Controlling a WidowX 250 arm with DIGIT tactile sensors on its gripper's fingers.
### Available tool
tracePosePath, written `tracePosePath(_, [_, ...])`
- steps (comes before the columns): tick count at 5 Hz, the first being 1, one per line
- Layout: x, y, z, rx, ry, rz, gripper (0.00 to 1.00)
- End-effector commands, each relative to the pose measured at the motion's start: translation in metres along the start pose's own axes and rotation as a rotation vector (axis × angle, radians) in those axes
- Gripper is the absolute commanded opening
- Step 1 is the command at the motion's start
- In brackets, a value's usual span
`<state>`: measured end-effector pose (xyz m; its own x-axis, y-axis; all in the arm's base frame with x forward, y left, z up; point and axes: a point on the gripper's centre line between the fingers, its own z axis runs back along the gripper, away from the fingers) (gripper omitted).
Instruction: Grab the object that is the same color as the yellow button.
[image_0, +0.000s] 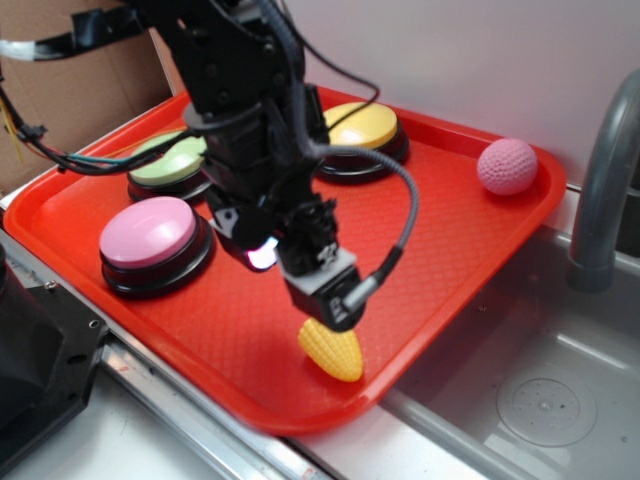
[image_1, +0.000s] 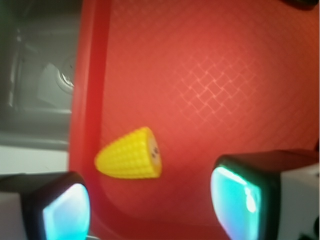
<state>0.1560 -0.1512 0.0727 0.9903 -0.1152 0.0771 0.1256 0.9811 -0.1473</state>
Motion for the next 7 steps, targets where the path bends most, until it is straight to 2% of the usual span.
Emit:
tracePosePath(1, [0.007,0.013,-0.011,0.061,-0.024,-0.278,1.00])
tracePosePath(2, [0.017,-0.002,-0.020,0.083,-0.001,-0.422,1.00])
tracePosePath(3, [0.018,-0.015,-0.025,0.013,0.010,-0.582,1.00])
tracePosePath(4, [0.018,-0.021,-0.024,0.004,0.039,-0.663,1.00])
tracePosePath(5, [0.020,-0.023,-0.024,-0.004,0.036,-0.692,1.00])
tracePosePath(7, [0.019,-0.018,-0.035,0.051,0.102,-0.644,1.00])
